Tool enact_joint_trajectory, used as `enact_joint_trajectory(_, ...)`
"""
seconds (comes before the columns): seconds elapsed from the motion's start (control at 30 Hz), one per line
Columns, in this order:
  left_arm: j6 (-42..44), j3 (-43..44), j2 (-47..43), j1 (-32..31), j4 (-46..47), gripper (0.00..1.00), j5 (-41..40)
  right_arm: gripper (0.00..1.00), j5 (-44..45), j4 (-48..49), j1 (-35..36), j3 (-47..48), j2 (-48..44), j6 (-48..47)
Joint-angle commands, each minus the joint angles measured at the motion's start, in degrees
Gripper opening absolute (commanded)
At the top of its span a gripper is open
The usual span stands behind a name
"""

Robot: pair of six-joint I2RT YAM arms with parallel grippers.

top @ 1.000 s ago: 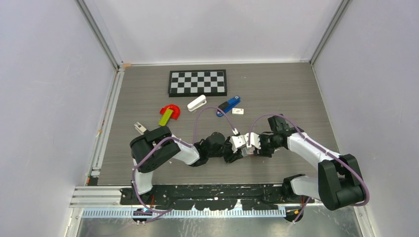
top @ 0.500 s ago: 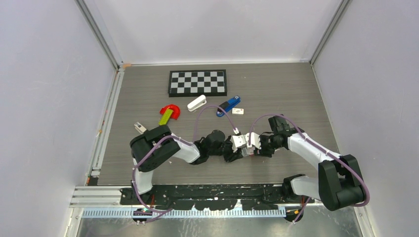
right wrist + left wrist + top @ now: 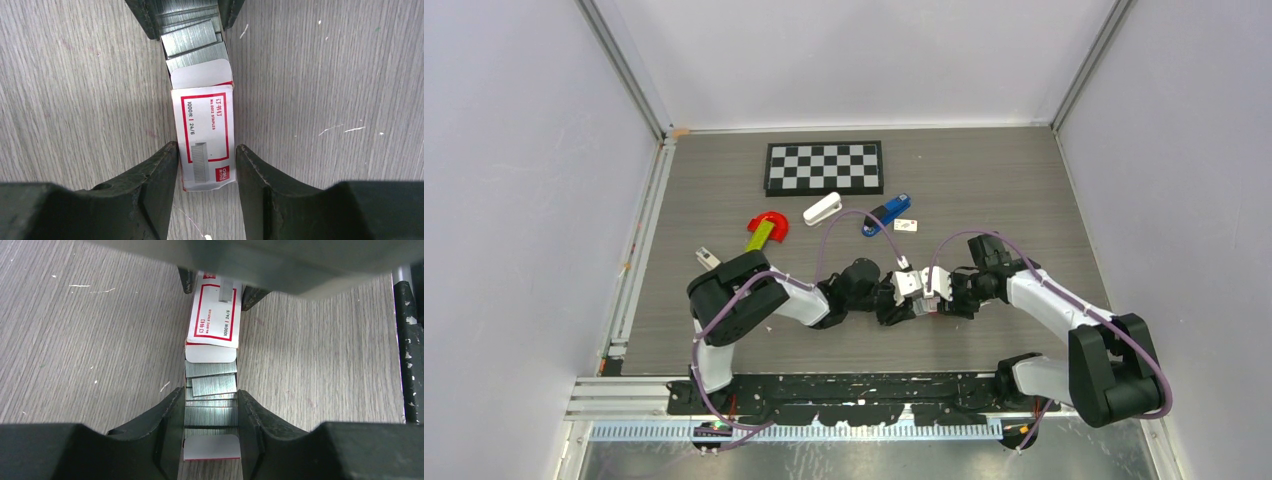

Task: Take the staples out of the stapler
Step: Close the staple box at the center of the board.

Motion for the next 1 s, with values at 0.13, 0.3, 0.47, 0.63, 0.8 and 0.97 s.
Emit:
enact_joint_trajectory(0.13,2.8,2.5,3.8,-3.1,-11.3,0.23,3.5,0.55,4.3,6.4,2.5,-2.4,1.0,-1.6)
enact_joint_trajectory(0.3,2.5,2.6,4.3,-3.1,-11.4,0.23,4.0,0.53,2.6,4.8,2.6,-2.3,0.0,-2.2)
enact_joint_trajectory(0.47,2.5,2.7,4.7,-3.1,-11.7,0.23,4.6,0.48,2.7,3.4,2.5,-1.7,1.0,-3.3)
enact_joint_trajectory(0.63,2.3,3.1,5.1,-3.1,-11.9,0.23,5.0,0.5,2.4,3.9,2.6,-1.9,0.8,-3.0)
enact_joint_trajectory(0.8,2.4,3.5,5.4,-3.1,-12.4,0.23,5.4,0.54,2.6,4.4,2.5,-2.2,1.0,-3.1)
enact_joint_trajectory(0.97,2.7,4.0,5.6,-3.1,-13.5,0.23,5.7,0.53,2.7,4.4,2.6,-2.2,0.8,-3.2)
